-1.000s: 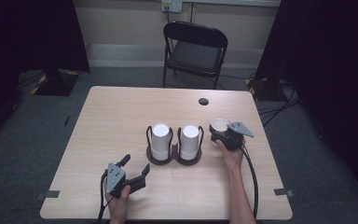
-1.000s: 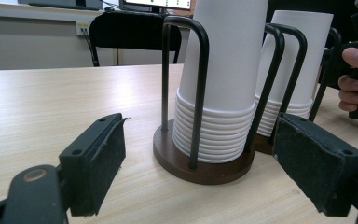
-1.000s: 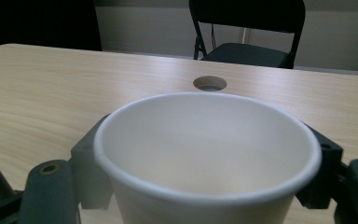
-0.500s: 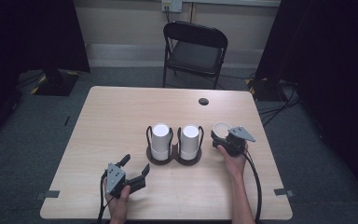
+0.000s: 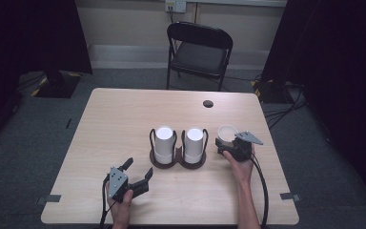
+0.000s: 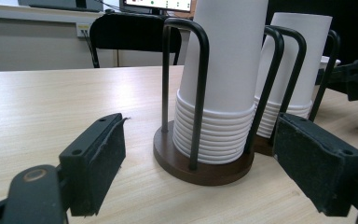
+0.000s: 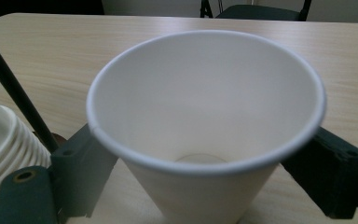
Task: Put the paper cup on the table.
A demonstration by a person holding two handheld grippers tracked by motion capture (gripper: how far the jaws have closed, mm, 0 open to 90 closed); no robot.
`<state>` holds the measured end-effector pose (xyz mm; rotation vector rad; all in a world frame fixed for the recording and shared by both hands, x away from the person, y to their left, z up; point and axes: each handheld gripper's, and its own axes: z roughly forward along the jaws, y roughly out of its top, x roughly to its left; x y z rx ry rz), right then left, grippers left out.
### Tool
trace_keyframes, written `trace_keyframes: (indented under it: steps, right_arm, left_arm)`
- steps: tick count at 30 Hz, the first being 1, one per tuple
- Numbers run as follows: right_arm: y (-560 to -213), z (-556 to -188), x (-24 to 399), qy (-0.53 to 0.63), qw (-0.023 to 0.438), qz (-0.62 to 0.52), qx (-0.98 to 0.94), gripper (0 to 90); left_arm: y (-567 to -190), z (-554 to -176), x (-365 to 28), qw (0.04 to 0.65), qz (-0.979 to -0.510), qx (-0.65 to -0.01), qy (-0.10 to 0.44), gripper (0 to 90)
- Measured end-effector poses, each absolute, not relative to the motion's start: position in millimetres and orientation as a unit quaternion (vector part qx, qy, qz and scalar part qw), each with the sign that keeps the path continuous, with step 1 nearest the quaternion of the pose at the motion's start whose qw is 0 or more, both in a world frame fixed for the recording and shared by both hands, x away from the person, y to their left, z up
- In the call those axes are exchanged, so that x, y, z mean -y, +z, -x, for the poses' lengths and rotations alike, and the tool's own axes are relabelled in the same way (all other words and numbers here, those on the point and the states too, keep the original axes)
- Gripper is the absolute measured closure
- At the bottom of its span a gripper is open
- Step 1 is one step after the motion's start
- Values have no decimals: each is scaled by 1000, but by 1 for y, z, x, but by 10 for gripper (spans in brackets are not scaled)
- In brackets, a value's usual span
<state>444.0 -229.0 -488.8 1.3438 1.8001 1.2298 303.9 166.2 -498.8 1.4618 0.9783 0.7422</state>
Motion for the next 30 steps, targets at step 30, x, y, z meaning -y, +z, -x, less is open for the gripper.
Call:
trace_keyframes:
  steps: [30]
  right_arm:
    - [-478, -369, 219, 525, 282, -499, -629, 151]
  left_arm:
    - [-499, -303, -164, 562, -609, -443, 342, 156]
